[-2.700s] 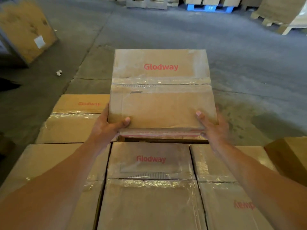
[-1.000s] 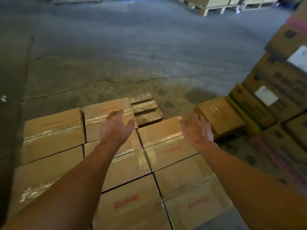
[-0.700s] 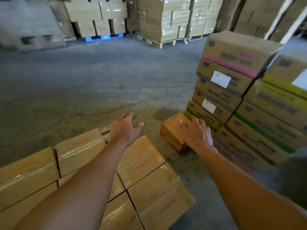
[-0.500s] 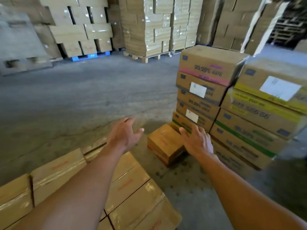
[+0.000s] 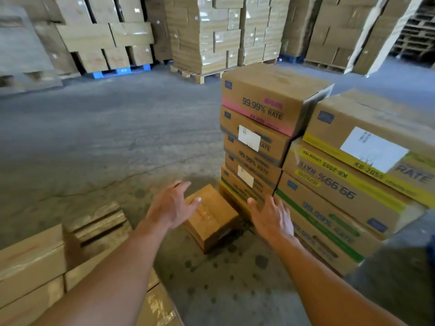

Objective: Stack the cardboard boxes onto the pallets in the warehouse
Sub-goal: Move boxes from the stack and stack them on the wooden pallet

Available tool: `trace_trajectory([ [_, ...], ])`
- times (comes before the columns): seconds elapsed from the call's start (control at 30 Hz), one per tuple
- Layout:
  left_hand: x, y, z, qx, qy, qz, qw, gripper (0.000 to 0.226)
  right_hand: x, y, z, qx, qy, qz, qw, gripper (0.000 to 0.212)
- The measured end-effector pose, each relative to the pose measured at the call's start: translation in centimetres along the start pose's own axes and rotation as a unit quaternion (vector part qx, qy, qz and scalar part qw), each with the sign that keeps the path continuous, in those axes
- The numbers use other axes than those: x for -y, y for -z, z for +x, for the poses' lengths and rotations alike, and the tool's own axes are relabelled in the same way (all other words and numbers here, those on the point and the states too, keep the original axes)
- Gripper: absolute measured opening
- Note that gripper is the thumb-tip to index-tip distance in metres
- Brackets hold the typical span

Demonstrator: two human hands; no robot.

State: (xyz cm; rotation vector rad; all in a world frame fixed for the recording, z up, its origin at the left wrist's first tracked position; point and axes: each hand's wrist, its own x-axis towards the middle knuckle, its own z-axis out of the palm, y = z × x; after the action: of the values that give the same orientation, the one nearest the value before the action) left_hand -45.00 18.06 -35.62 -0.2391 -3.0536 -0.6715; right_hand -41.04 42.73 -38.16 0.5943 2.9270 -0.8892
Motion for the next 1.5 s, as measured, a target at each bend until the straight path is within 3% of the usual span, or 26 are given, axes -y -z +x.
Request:
trace_trajectory([
  [0.37,3.8,-5.5,14.9,0.04,0.007,-0.011,0.999,0.067,1.6,-7.0,14.1,0.043,-0.002,0.009,0.999,0.067],
  [0.57,12.8,-11.9,28.4,0.121,-0.018,0.03,0.992,0.067,5.1,-18.8,23.6,0.045,-0.121,0.026,0.991,0.067],
  [0.77,23.0,-23.0,39.2,0.208,-0.061,0.017,0.976,0.07,4.7,-34.0,29.8,0.036,-0.292,0.068,0.953,0.075],
  [0.87,28.0,-30.3,41.6,0.223,-0.091,0.014,0.97,0.079,2.5,-42.1,31.2,0.045,-0.359,0.077,0.929,0.082],
  [1.13,38.9,-47.5,45.8,0.221,-0.097,-0.011,0.97,0.098,-4.9,-59.3,33.2,0.029,-0.409,0.111,0.905,0.099],
  [1.23,41.8,-51.7,47.0,0.208,-0.079,-0.013,0.975,0.102,-7.6,-63.1,33.4,0.013,-0.434,0.124,0.892,0.112],
  [1.33,44.2,-53.8,47.9,0.219,-0.05,-0.004,0.974,0.121,-9.4,-65.0,33.4,-0.006,-0.45,0.131,0.883,0.123],
  [1.5,46.6,-56.1,48.4,0.22,0.02,-0.006,0.975,0.152,-11.0,-67.3,33.7,-0.012,-0.429,0.153,0.89,0.125],
])
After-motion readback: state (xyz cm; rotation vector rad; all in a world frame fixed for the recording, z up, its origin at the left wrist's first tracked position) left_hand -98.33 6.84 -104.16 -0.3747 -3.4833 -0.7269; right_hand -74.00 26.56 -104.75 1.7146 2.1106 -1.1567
